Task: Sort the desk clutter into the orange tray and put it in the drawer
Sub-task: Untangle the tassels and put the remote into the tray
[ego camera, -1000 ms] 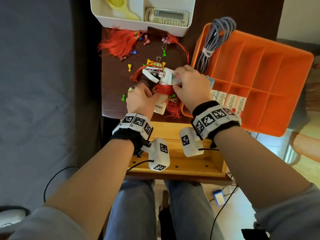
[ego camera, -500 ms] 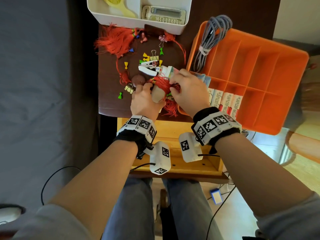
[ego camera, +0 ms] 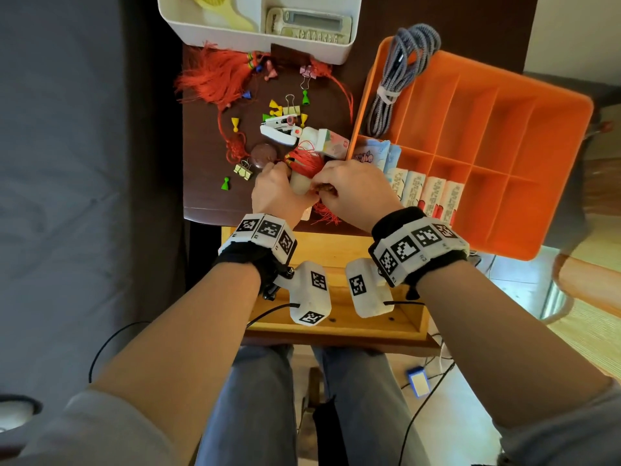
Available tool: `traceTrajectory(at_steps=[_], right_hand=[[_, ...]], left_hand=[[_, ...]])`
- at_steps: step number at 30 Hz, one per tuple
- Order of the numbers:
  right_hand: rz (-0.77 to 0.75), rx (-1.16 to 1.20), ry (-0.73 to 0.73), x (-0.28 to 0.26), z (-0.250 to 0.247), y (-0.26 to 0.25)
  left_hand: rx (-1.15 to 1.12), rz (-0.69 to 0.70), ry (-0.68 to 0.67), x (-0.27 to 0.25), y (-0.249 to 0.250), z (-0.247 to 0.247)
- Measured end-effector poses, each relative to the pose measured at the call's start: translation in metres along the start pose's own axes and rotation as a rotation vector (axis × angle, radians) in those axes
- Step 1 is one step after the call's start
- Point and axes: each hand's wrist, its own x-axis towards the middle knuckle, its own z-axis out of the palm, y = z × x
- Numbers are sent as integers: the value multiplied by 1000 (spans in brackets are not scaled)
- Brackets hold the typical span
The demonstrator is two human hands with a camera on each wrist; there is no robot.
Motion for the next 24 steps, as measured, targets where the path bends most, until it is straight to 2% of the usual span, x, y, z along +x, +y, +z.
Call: traceTrajectory(at_steps=[7,16,24], right_hand=[[82,-39,26,2,2,-5],[155,-33,88,6,7,-11],[222,32,81,6,6,-17]], left_hand=[[-83,-24,-26,-1,-2,-15],[-311,-36,-69,-3,-3,-40],[-490,-126,-167,-17,-11,-58]])
